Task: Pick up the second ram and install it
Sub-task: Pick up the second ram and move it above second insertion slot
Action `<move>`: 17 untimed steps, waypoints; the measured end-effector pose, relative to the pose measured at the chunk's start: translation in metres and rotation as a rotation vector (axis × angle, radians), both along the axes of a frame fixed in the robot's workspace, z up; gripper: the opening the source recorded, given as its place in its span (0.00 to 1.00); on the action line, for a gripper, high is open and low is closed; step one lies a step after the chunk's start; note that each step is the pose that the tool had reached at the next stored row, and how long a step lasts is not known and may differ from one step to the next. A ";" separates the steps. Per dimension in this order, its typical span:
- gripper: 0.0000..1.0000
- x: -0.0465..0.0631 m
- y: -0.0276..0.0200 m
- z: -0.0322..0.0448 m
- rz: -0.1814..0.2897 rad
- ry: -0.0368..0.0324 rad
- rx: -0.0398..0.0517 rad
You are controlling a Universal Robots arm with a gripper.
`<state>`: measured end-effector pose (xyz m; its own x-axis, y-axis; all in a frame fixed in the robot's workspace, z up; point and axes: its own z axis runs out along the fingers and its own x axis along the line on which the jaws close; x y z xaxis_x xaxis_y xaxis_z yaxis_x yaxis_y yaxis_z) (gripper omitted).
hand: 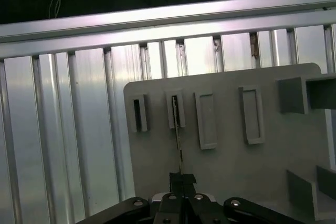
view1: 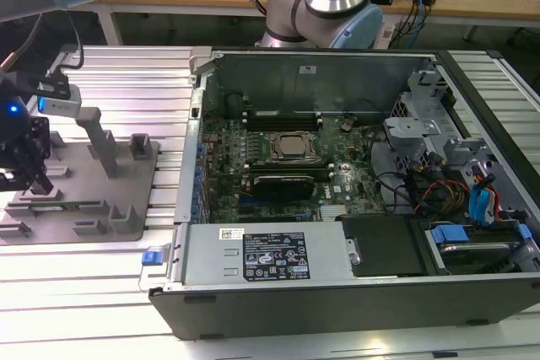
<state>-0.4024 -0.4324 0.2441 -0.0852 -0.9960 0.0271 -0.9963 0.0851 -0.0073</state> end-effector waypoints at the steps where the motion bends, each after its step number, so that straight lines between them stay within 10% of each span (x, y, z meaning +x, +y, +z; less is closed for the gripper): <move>1: 0.08 -0.001 0.0001 -0.0014 0.011 0.0001 -0.0001; 17: 0.08 -0.013 0.0022 -0.0195 0.057 0.0001 -0.0031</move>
